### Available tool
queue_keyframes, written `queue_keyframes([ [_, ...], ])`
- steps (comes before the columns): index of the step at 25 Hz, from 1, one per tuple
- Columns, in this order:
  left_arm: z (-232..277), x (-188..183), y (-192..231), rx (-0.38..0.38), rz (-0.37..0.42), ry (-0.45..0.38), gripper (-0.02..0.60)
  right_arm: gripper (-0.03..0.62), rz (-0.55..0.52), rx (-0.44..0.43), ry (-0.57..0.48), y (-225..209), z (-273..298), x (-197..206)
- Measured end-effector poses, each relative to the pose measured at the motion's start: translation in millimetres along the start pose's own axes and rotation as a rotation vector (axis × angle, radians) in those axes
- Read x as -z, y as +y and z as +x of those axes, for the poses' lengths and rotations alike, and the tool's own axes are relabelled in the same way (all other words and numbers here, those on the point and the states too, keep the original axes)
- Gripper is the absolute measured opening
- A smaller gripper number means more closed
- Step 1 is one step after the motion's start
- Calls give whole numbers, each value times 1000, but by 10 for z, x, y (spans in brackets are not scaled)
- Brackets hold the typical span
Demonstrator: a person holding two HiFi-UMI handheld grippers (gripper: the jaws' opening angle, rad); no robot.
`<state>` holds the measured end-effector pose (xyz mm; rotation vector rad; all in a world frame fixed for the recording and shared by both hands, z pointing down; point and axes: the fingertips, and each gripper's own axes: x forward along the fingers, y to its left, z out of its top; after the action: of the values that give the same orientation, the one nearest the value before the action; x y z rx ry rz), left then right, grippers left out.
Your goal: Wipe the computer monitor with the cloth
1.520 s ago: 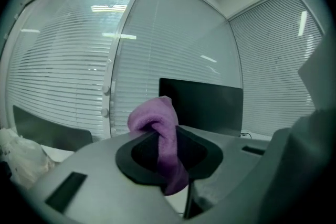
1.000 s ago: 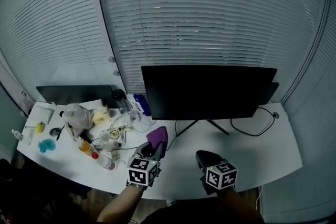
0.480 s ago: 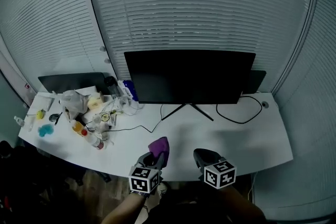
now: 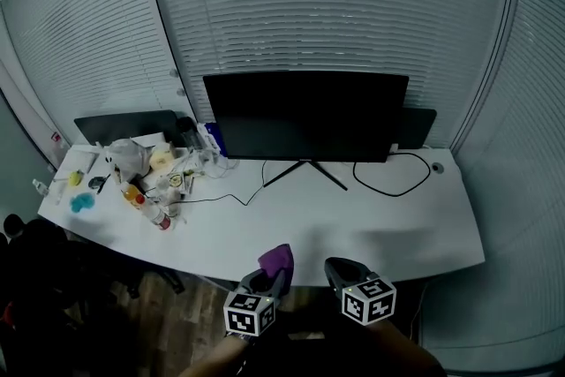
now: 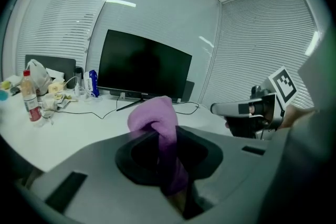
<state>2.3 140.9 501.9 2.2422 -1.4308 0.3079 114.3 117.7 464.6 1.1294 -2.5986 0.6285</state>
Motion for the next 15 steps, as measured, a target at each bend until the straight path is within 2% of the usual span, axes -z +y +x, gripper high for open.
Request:
queue_keyframes([
  [7, -59, 145, -179, 23, -18, 16, 72, 26, 8, -1, 12, 80, -142, 169],
  [15, -41, 197, -130, 14, -33, 24, 72, 26, 20, -13, 35, 72, -62, 308],
])
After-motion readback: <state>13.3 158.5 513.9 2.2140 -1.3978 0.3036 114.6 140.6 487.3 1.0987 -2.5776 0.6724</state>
